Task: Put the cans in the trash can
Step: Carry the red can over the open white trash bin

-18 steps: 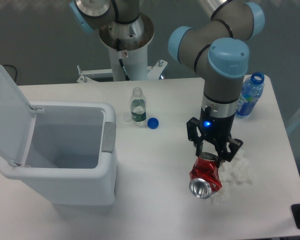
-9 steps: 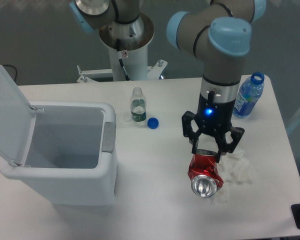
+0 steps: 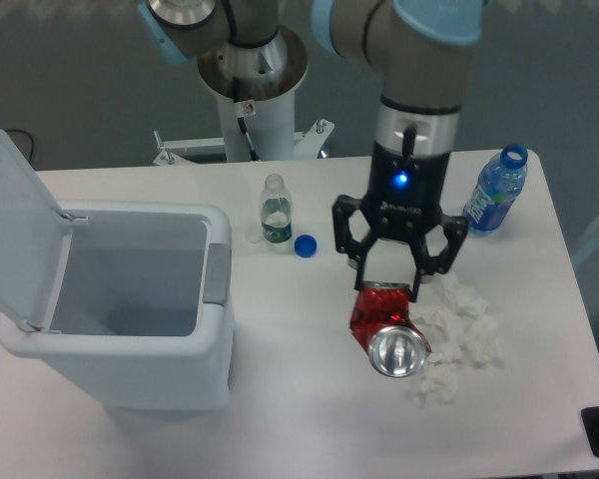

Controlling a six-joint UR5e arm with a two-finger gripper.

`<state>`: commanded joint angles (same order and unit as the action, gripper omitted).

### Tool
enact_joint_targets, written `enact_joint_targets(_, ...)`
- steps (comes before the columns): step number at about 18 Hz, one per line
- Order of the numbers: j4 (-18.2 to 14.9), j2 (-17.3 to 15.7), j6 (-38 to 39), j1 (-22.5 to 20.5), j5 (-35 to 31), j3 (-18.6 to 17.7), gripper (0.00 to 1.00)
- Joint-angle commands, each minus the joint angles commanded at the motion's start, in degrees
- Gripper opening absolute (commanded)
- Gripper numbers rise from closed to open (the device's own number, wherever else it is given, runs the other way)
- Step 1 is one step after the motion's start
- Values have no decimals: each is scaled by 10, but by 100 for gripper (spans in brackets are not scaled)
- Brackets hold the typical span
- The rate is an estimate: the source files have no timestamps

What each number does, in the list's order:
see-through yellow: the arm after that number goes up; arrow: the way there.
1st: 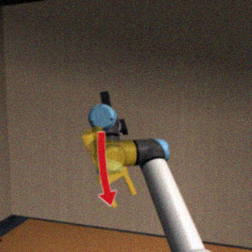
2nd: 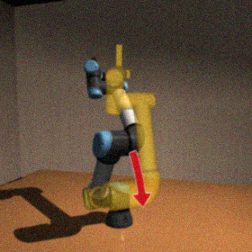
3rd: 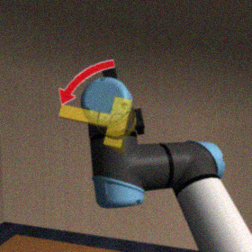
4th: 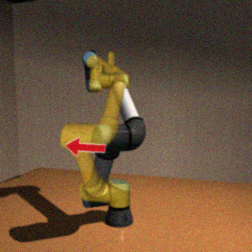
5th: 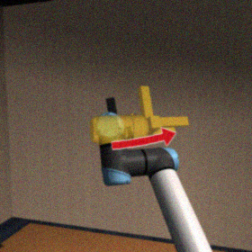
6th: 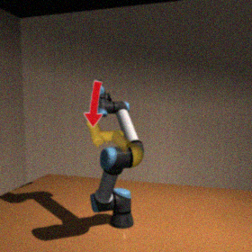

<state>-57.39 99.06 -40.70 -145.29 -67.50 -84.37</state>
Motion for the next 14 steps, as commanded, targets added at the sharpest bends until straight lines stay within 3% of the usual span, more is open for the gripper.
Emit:
enact_joint_targets(8,-1,-54,59,78,5,-20,37)
enact_joint_targets(14,-2,-88,60,139,3,-69,38)
